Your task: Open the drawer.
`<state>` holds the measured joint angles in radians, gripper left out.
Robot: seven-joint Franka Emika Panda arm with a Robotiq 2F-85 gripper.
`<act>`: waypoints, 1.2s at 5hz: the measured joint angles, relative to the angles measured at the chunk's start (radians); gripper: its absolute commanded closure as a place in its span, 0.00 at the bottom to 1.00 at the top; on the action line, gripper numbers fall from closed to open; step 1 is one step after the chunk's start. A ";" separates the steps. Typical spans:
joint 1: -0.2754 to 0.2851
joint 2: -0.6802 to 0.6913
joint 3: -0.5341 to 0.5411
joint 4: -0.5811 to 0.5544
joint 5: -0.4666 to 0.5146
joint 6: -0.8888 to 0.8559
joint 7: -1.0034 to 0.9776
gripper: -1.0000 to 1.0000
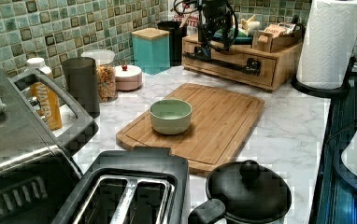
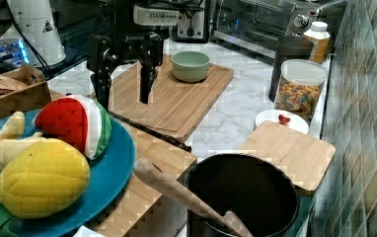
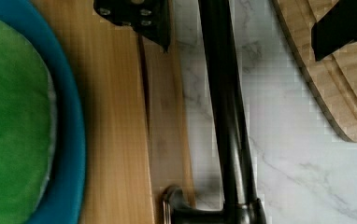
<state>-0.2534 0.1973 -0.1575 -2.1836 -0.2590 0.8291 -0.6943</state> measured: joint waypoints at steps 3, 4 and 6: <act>0.004 0.045 -0.003 -0.043 -0.055 0.178 0.104 0.00; 0.025 0.089 -0.002 -0.031 -0.057 0.190 0.104 0.00; 0.018 0.167 0.009 0.045 -0.059 0.112 0.080 0.00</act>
<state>-0.2355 0.3640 -0.1489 -2.1387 -0.3176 0.9414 -0.6143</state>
